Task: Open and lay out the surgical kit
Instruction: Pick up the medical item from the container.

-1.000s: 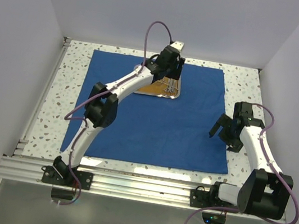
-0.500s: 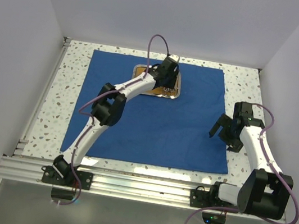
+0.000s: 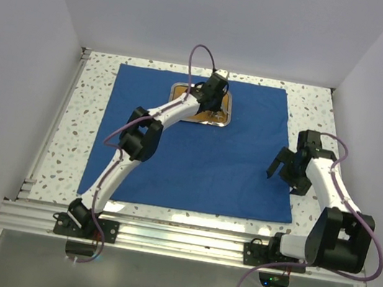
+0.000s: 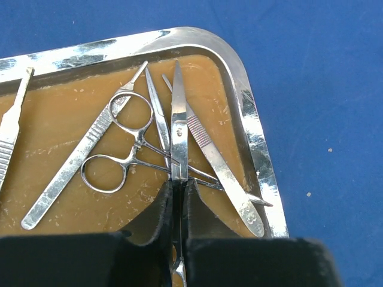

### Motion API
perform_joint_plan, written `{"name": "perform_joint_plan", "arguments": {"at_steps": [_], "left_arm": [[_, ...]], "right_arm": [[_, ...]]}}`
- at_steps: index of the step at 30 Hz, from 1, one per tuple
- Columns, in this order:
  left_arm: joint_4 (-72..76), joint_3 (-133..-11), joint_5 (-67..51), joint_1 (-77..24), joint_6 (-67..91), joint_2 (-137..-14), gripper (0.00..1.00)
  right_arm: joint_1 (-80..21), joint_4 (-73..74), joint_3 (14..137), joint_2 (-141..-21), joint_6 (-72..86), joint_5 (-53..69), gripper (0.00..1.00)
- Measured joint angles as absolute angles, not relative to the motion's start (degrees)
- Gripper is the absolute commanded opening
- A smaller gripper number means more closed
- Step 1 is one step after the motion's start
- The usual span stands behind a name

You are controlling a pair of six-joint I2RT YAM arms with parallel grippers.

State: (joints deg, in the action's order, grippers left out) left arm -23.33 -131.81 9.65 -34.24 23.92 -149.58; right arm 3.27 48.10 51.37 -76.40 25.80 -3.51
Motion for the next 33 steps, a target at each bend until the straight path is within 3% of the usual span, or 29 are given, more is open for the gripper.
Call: {"name": "perform_joint_plan", "arguments": {"at_steps": [21, 33], "left_arm": [[-27.86, -131.04, 9.45, -33.39, 24.14, -145.58, 0.00], [-32.01, -115.46, 8.58, -33.41, 23.86, -128.90, 0.00]], "right_arm": [[3.27, 46.61, 51.37, -77.58, 25.43, -3.55, 0.96], [3.27, 45.10, 53.04, -77.65, 27.05, -2.24, 0.95]]}}
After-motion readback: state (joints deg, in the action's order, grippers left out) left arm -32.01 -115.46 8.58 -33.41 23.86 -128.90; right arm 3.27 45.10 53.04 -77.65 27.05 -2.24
